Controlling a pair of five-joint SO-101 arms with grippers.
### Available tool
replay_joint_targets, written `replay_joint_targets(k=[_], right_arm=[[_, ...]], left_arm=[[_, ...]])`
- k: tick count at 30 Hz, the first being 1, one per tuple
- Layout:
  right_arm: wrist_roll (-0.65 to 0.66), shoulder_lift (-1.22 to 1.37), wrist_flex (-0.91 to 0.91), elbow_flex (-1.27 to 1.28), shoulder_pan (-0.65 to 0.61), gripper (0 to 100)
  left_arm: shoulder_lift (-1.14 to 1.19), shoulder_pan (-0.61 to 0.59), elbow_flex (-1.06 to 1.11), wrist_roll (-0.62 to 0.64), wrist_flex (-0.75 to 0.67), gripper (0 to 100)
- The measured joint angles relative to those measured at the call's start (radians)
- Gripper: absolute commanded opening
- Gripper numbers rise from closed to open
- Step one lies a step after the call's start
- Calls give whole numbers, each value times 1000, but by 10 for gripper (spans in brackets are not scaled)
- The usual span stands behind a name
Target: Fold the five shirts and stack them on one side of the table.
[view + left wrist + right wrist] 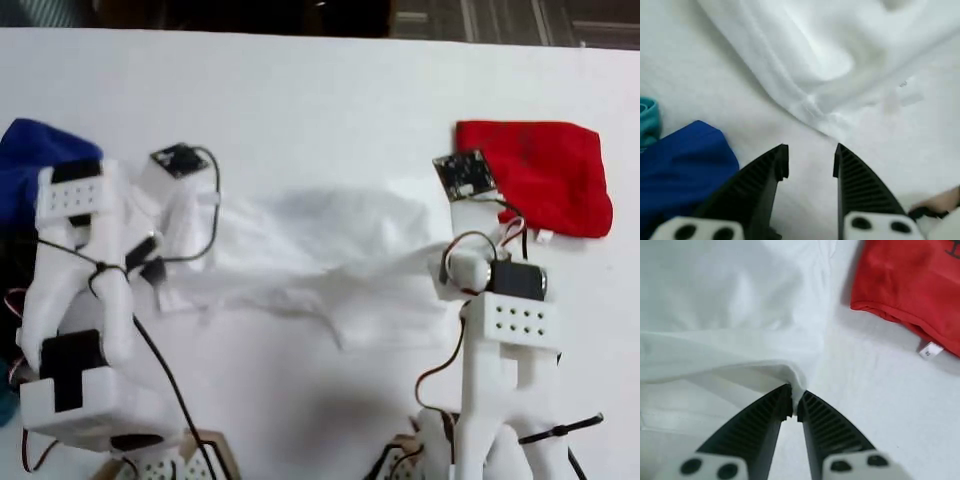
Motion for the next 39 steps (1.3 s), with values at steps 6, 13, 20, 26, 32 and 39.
replay_joint_targets(k=[6,13,20,26,32,39], right_arm=[[0,0,-12,0,0,20],[0,0,-12,0,0,20],[0,0,-12,0,0,20],[0,0,-12,0,0,20],[0,0,-12,0,0,20],[0,0,-12,0,0,20]], left_arm=[[8,101,-35,0,163,168],[8,172,126,-2,-23,169],[8,170,273,-58,-204,169],[9,101,284,-92,-267,170],[77,54,284,-127,-279,169],[172,54,236,-127,-284,169]])
